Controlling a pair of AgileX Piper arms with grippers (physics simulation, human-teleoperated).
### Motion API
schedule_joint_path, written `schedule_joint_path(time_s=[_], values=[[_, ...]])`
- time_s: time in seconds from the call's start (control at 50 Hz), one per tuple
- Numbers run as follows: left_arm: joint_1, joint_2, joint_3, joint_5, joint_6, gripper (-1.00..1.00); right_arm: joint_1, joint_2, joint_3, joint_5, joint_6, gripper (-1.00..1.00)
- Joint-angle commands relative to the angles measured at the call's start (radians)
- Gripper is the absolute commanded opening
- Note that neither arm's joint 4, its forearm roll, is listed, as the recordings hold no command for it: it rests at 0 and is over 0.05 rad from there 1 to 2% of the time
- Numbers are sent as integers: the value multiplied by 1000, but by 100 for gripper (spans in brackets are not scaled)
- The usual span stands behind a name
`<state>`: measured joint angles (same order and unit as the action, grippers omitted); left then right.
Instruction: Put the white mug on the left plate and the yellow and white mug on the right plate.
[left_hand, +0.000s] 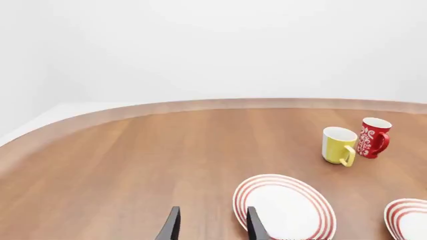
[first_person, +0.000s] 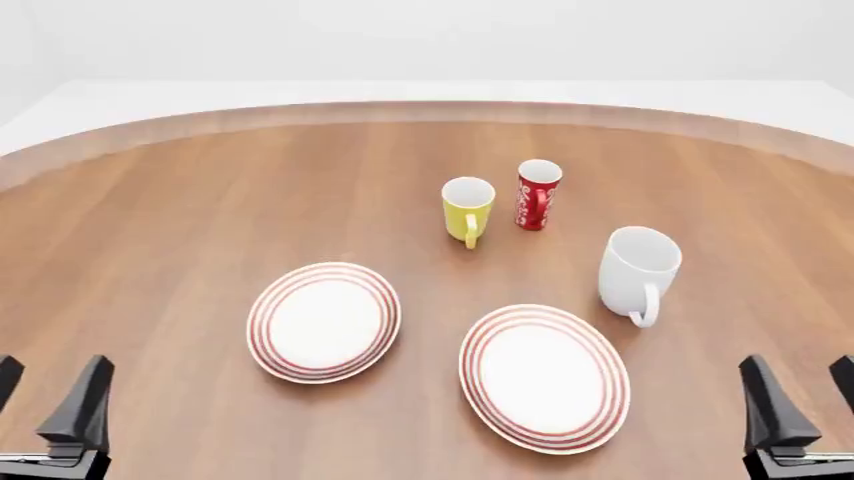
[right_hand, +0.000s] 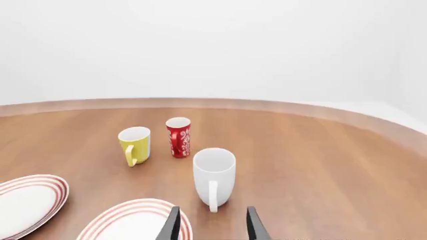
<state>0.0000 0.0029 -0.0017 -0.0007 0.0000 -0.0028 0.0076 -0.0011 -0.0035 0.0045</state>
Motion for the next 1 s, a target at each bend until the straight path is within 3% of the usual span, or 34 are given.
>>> schedule_joint_path(time_s=[0.02, 0.26, 0.52, 1.0], values=[[0, 5, -3, -1, 0, 100, -2, 31, 0, -17, 5, 100], [0, 5, -3, -1, 0, 100, -14, 115, 1, -70, -14, 100], [0, 5, -3, -1, 0, 100, 18, 380, -2, -300, -30, 100], [0, 5, -3, -1, 0, 100, 19, 679, -75, -512, -65, 100]])
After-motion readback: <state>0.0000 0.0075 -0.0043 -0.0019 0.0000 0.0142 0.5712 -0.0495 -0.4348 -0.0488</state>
